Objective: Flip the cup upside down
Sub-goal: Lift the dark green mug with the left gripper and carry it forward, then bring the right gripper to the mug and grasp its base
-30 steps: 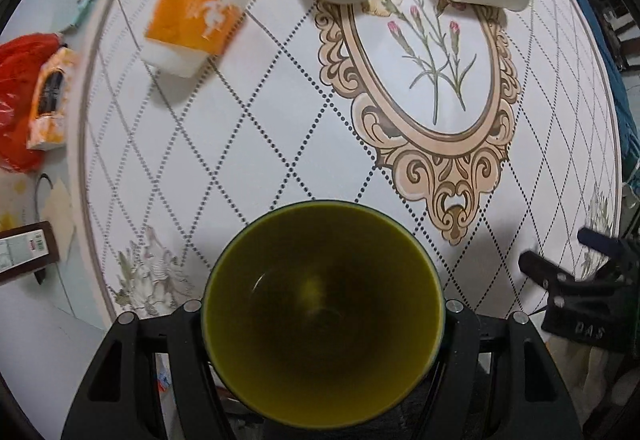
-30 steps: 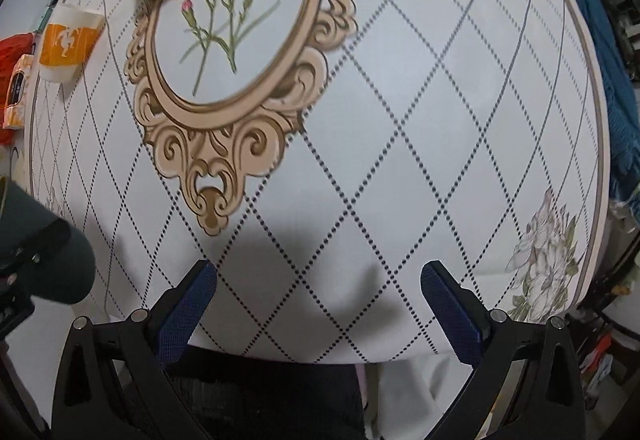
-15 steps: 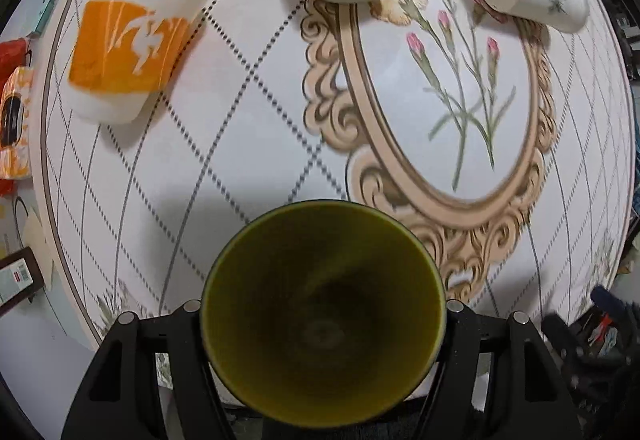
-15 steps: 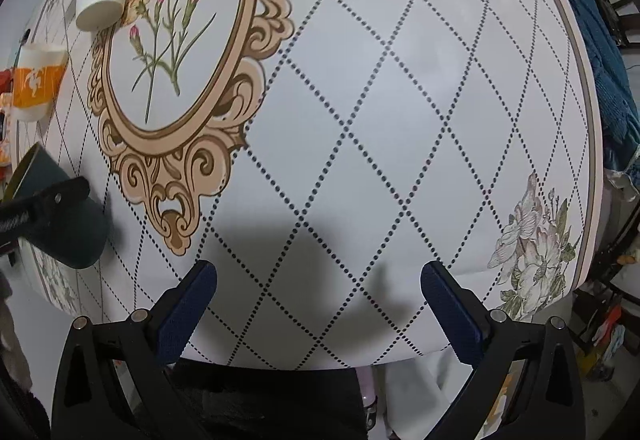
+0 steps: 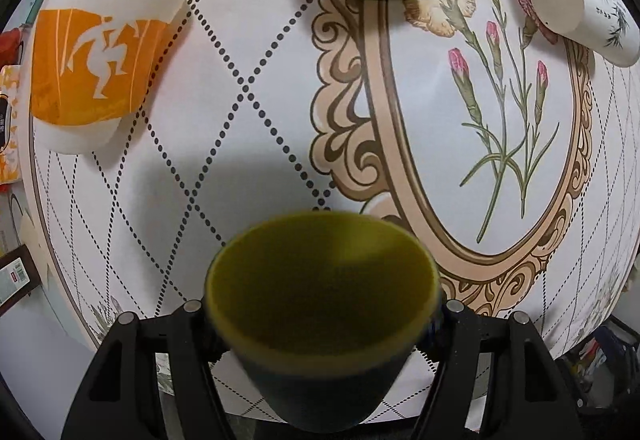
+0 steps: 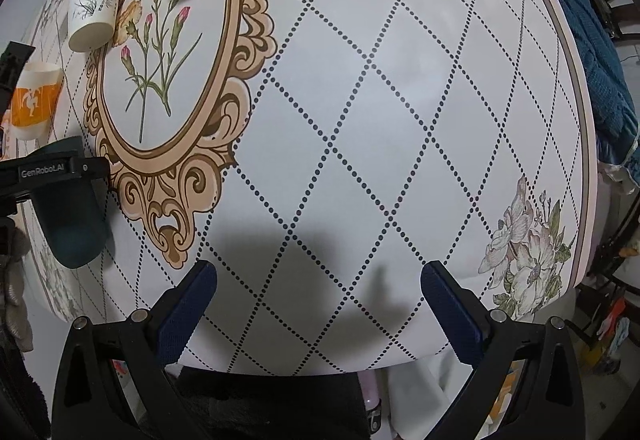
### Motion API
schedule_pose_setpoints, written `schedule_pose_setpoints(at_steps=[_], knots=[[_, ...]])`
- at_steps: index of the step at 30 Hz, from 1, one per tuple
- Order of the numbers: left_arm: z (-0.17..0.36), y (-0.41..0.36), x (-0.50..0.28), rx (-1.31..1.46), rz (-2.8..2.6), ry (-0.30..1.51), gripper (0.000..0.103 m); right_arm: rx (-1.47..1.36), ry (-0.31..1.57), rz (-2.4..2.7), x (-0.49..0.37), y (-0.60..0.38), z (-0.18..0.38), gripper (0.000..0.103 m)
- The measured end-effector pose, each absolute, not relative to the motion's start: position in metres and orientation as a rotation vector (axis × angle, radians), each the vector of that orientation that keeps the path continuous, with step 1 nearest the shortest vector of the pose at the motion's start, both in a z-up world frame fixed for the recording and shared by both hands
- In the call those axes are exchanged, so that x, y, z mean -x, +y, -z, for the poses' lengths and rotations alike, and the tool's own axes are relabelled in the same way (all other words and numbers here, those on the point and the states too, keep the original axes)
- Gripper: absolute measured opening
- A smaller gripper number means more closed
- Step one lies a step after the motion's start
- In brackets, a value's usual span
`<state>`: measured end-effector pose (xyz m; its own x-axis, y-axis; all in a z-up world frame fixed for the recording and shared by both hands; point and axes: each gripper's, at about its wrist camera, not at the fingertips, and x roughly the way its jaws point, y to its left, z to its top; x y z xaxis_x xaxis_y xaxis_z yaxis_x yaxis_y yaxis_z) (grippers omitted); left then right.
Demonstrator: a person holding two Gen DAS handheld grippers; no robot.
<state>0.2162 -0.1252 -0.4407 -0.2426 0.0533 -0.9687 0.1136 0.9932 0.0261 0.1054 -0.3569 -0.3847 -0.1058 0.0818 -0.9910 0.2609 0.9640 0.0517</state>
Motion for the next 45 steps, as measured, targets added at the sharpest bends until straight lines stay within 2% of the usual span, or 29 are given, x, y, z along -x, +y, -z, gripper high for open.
schedule_pose_setpoints(at_steps=[5, 10, 14, 20, 24, 30, 37, 45], knots=[[0.448, -0.111, -0.237, -0.114, 0.039, 1.820, 0.068, -0.255, 1.677, 0.156, -0.121, -0.357, 0.385, 0.103], [0.445, -0.111, -0.244, -0.129, 0.038, 1.804, 0.083, -0.249, 1.678, 0.158, -0.124, -0.349, 0.387, 0.103], [0.430, -0.114, -0.241, -0.129, 0.040, 1.781, 0.085, -0.248, 1.674, 0.162, -0.125, -0.343, 0.388, 0.103], [0.395, -0.108, -0.246, -0.143, 0.037, 1.701, 0.085, -0.255, 1.667, 0.164, -0.127, -0.345, 0.383, 0.103], [0.349, -0.093, -0.236, -0.140, 0.019, 1.610, 0.087, -0.254, 1.651, 0.147, -0.129, -0.340, 0.372, 0.103], [0.297, -0.055, -0.198, -0.109, -0.035, 1.527, 0.087, -0.237, 1.583, 0.063, -0.128, -0.306, 0.331, 0.103], [0.264, -0.015, -0.146, -0.109, -0.070, 1.468, 0.087, -0.199, 1.505, -0.047, -0.121, -0.239, 0.281, 0.103], [0.262, 0.029, -0.125, -0.088, -0.053, 1.440, 0.087, -0.192, 1.449, -0.040, -0.111, -0.189, 0.263, 0.103]])
